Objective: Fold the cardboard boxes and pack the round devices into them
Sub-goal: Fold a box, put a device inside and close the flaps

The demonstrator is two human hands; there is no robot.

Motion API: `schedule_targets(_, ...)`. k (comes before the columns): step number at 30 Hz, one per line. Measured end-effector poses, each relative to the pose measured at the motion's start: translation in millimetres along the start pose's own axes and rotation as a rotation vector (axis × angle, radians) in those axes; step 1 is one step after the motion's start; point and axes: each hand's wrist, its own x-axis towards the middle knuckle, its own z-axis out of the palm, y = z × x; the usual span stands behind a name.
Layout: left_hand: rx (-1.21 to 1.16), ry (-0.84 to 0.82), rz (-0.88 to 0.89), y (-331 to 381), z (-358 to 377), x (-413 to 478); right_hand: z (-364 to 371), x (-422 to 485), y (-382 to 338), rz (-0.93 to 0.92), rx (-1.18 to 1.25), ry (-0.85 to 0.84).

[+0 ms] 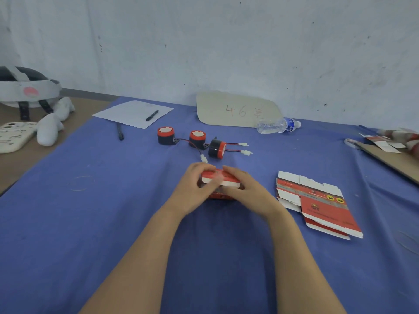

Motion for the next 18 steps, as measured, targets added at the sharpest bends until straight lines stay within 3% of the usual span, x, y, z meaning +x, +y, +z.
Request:
schedule_targets(3, 0.112, -0.048, 0.053, -5, -2, 2, -5, -2, 4, 0.018, 0.063, 0.011)
schedule_targets(14, 0.339, 0.12, 0.143, -7, 7, 5, 2, -1, 5, -0.026, 0.125, 0.188)
schedule_targets(18, 0.259, 0.123, 0.129, -4, 9, 4, 4, -1, 2, -0.019, 0.12, 0.207)
